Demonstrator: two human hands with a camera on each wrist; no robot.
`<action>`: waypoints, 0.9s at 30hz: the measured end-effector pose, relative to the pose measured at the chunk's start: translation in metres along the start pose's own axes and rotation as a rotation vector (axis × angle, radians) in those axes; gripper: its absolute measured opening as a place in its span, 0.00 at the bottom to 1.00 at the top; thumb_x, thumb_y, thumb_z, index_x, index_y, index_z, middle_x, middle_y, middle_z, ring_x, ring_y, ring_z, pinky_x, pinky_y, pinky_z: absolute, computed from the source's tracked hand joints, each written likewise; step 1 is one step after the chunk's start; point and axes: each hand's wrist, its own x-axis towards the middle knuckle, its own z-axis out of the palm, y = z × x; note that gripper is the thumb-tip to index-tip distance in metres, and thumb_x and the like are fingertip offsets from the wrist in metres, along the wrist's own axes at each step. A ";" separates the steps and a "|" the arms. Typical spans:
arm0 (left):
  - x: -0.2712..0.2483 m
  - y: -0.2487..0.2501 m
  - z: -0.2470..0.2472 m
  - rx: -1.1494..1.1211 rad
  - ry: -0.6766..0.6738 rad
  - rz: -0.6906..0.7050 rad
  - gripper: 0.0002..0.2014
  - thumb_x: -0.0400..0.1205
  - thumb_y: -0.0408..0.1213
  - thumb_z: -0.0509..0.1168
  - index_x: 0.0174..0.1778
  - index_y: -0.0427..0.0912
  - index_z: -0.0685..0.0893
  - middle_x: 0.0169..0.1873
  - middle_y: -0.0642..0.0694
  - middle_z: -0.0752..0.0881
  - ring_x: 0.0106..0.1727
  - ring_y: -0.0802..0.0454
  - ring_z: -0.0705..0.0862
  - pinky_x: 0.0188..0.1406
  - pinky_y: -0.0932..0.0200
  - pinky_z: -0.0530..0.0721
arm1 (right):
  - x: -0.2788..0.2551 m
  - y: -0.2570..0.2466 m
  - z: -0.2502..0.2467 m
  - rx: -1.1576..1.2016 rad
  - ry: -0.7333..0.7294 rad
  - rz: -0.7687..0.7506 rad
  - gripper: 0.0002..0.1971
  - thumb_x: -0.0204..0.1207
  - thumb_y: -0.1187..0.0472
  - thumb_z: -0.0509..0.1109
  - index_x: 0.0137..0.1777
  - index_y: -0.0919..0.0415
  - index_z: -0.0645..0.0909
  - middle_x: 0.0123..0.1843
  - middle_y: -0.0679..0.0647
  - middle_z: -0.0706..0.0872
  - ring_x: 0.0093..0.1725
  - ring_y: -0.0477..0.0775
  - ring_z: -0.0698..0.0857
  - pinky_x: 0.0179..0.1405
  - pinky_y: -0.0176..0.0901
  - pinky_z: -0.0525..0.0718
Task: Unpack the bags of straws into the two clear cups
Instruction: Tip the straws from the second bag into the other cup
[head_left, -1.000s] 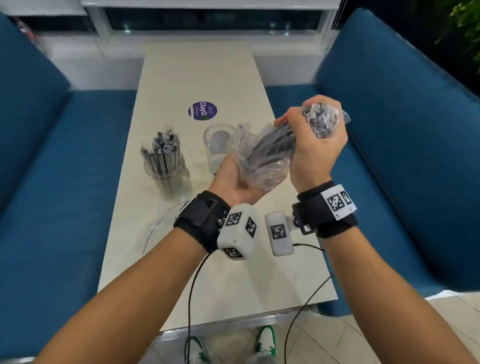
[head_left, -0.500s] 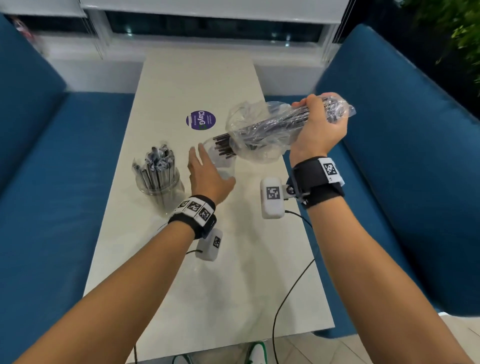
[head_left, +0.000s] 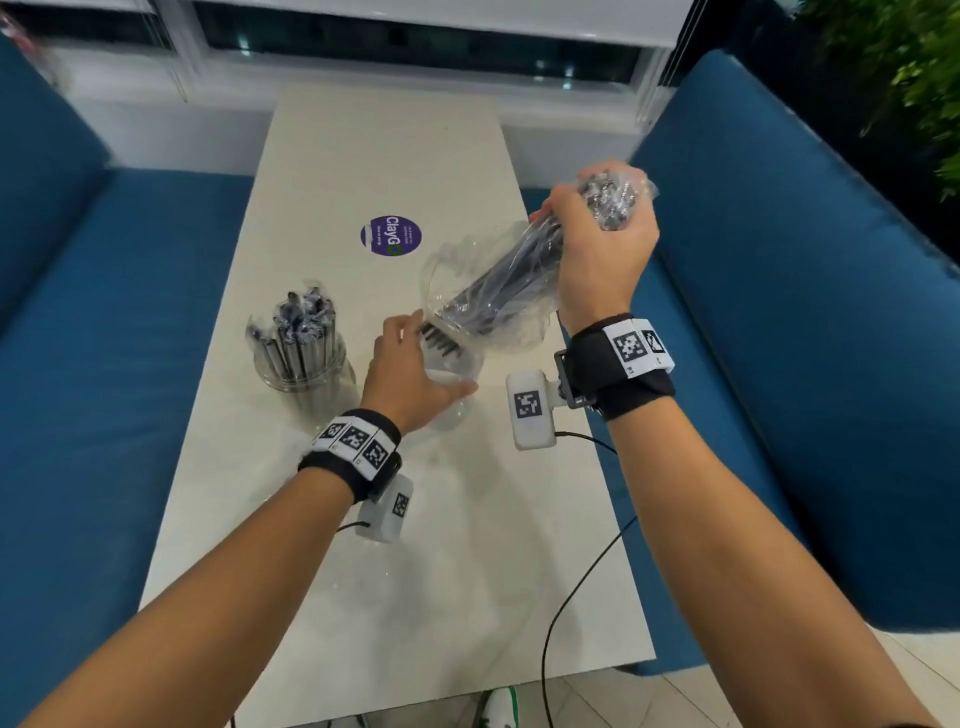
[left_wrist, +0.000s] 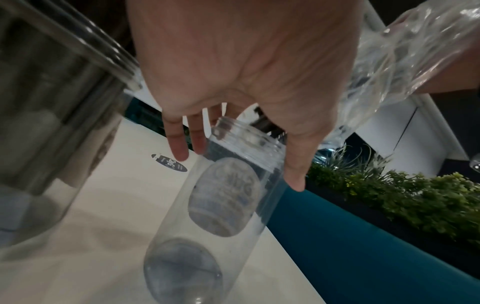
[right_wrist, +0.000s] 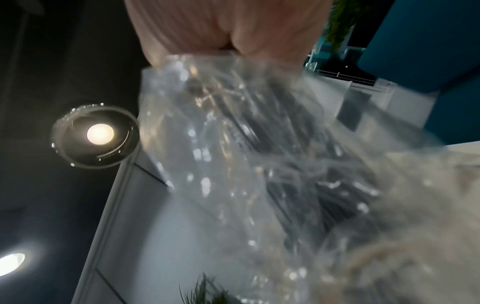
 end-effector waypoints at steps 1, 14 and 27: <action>-0.006 -0.003 -0.002 -0.004 -0.013 0.003 0.56 0.65 0.60 0.87 0.86 0.43 0.68 0.79 0.44 0.69 0.80 0.41 0.73 0.82 0.40 0.75 | -0.003 0.001 0.001 -0.021 -0.041 -0.011 0.13 0.70 0.75 0.75 0.46 0.58 0.81 0.39 0.60 0.84 0.34 0.66 0.89 0.41 0.68 0.93; -0.036 -0.010 -0.009 -0.177 0.042 0.037 0.60 0.64 0.55 0.89 0.89 0.54 0.62 0.82 0.51 0.78 0.78 0.50 0.80 0.78 0.50 0.79 | -0.014 0.007 -0.004 -0.226 0.059 -0.163 0.13 0.73 0.73 0.69 0.47 0.53 0.80 0.39 0.43 0.83 0.32 0.59 0.86 0.36 0.65 0.89; -0.039 -0.008 -0.010 -0.172 0.059 0.030 0.48 0.66 0.52 0.88 0.79 0.48 0.73 0.73 0.49 0.84 0.73 0.47 0.83 0.72 0.46 0.83 | -0.030 0.003 0.011 -0.161 -0.055 -0.203 0.11 0.75 0.77 0.72 0.46 0.59 0.80 0.35 0.40 0.84 0.32 0.49 0.88 0.37 0.52 0.91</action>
